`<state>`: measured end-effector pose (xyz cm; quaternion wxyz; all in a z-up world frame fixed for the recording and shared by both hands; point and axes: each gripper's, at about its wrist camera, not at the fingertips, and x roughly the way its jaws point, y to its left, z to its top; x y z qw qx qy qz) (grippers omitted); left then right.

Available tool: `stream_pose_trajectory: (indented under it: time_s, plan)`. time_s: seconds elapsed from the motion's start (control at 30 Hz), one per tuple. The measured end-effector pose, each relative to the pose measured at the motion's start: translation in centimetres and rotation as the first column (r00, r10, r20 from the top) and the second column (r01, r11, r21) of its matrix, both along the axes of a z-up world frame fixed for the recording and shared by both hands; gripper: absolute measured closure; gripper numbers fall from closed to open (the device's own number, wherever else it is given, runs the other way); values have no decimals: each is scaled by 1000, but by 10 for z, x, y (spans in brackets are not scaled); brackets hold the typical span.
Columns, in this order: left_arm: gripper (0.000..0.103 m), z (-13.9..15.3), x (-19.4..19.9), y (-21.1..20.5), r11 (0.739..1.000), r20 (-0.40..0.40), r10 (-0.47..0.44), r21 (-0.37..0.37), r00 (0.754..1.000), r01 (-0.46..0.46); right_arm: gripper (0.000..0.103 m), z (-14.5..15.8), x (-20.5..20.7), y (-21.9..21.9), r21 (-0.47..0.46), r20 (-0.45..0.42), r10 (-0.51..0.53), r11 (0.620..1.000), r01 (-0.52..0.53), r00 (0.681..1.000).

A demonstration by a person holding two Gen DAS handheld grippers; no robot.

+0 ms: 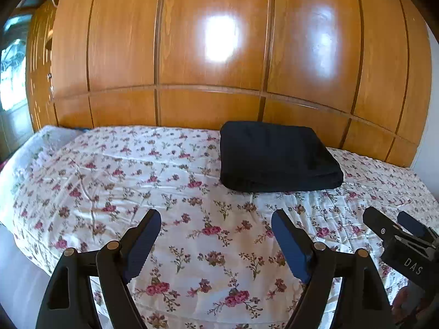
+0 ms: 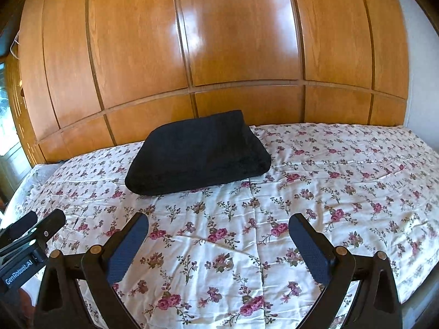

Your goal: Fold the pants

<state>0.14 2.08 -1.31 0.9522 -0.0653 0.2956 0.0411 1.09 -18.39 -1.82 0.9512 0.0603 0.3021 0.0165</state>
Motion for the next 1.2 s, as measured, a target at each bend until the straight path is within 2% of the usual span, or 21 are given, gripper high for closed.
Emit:
stream_pose_trajectory:
  time_s: [0.1, 1.2]
  plan:
    - [23, -3, 0, 1, 1000, -14, 13, -11, 1000, -13, 1, 0, 0, 1, 1, 0, 2, 1000, -2, 1000]
    - [23, -15, 9, 3, 1000, -84, 3, -4, 996, -3, 1, -13, 8, 1, 26, -46, 6, 1000, -5, 999]
